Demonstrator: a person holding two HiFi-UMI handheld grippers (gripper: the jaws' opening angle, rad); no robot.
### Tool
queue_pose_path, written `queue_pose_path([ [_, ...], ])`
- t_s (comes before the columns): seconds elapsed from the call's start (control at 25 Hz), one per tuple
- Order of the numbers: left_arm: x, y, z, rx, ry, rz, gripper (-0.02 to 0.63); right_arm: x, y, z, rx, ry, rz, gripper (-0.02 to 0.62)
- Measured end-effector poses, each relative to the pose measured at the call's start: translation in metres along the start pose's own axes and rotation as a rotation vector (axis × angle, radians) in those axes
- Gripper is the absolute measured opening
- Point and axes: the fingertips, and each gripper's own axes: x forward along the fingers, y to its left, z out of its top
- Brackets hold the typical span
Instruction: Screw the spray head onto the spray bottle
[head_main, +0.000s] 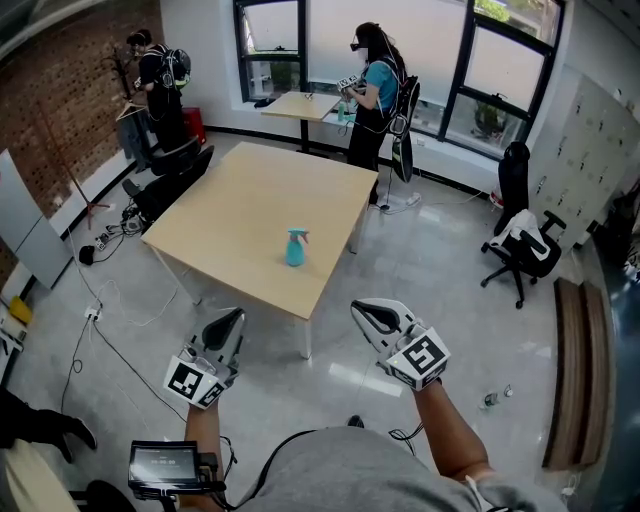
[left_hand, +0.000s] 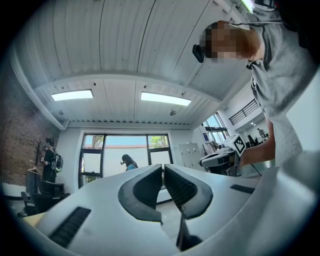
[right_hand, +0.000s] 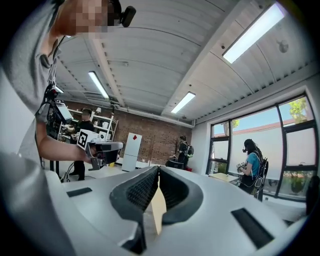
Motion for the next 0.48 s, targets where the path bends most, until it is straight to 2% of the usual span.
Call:
queue_pose_path([
  [0.48, -0.030, 0.016, -0.022, -0.067, 0.002, -0.005, 0.018, 0.001, 0.019, -0.015, 0.039, 0.014, -0.053, 0.006],
])
